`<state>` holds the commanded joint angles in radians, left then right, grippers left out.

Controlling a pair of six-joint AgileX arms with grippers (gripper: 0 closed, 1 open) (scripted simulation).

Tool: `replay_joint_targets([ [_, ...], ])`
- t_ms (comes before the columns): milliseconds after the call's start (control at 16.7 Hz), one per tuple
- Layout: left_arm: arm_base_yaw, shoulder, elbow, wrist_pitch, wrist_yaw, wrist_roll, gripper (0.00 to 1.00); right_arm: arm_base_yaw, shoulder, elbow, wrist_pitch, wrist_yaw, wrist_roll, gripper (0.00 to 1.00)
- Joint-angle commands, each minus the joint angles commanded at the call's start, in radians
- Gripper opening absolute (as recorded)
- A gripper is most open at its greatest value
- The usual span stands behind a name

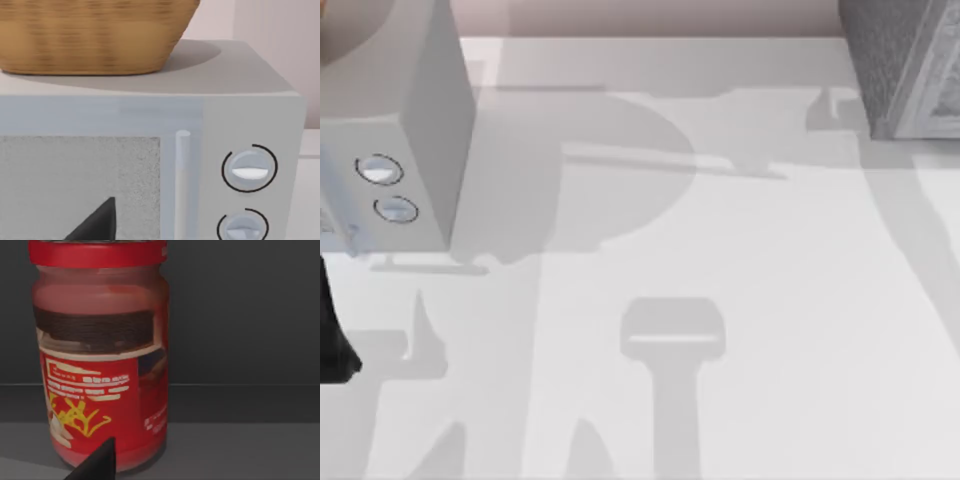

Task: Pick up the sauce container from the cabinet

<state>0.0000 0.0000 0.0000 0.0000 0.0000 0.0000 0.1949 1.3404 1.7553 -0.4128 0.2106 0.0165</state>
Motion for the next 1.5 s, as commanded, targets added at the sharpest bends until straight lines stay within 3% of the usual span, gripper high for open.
replay_joint_targets([
  [540,0.0,0.0,0.0,0.0,0.0,0.0,1.0,0.155,0.239,0.198,0.028,0.165,0.006,1.0],
  [900,0.0,0.0,0.0,0.0,0.0,0.0,1.0,0.152,0.253,0.212,0.027,0.163,0.007,1.0],
  [1500,0.0,0.0,0.0,0.0,0.0,0.0,1.0,0.097,0.481,0.478,-0.008,0.111,0.005,1.0],
])
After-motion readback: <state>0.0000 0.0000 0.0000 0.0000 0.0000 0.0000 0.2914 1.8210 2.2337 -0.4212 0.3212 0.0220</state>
